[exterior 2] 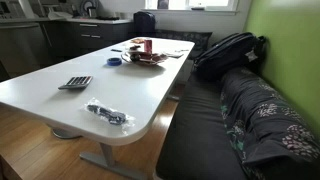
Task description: Move the clear plastic to the left
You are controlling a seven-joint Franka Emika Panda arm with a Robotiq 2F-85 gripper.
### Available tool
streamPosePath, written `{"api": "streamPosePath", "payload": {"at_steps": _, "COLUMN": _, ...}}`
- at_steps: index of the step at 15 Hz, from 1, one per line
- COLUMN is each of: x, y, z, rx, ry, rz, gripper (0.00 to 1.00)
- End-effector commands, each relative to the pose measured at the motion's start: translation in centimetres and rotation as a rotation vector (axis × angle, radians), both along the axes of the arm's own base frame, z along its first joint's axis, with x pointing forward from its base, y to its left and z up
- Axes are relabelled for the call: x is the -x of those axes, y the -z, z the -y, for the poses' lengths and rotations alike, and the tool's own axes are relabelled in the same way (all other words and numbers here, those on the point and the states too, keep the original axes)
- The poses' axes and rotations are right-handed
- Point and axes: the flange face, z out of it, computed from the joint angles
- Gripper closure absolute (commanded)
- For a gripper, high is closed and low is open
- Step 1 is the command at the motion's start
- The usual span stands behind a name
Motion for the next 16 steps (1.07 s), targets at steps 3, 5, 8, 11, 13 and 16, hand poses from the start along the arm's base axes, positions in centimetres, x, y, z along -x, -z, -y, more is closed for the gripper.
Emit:
{"api": "streamPosePath", "payload": {"at_steps": 3, "x": 0.0, "y": 0.0, "z": 0.0, "rx": 0.0, "ry": 0.001, "rz": -0.001, "gripper": 0.0}}
{"api": "streamPosePath", "payload": {"at_steps": 5, "x": 0.0, "y": 0.0, "z": 0.0, "rx": 0.0, "ry": 0.001, "rz": -0.001, "gripper": 0.0}}
{"api": "streamPosePath", "payload": {"at_steps": 8, "x": 0.0, "y": 0.0, "z": 0.0, "rx": 0.0, "ry": 0.001, "rz": -0.001, "gripper": 0.0}}
{"api": "streamPosePath", "payload": {"at_steps": 11, "x": 0.0, "y": 0.0, "z": 0.0, "rx": 0.0, "ry": 0.001, "rz": -0.001, "gripper": 0.0}}
{"api": "streamPosePath", "payload": {"at_steps": 13, "x": -0.2, "y": 0.5, "z": -0.8, "rx": 0.002, "ry": -0.021, "rz": -0.025, "gripper": 0.0}}
{"api": "streamPosePath", "payload": {"at_steps": 16, "x": -0.8, "y": 5.8, "z": -4.8, "rx": -0.046, "ry": -0.104, "rz": -0.173, "gripper": 0.0}}
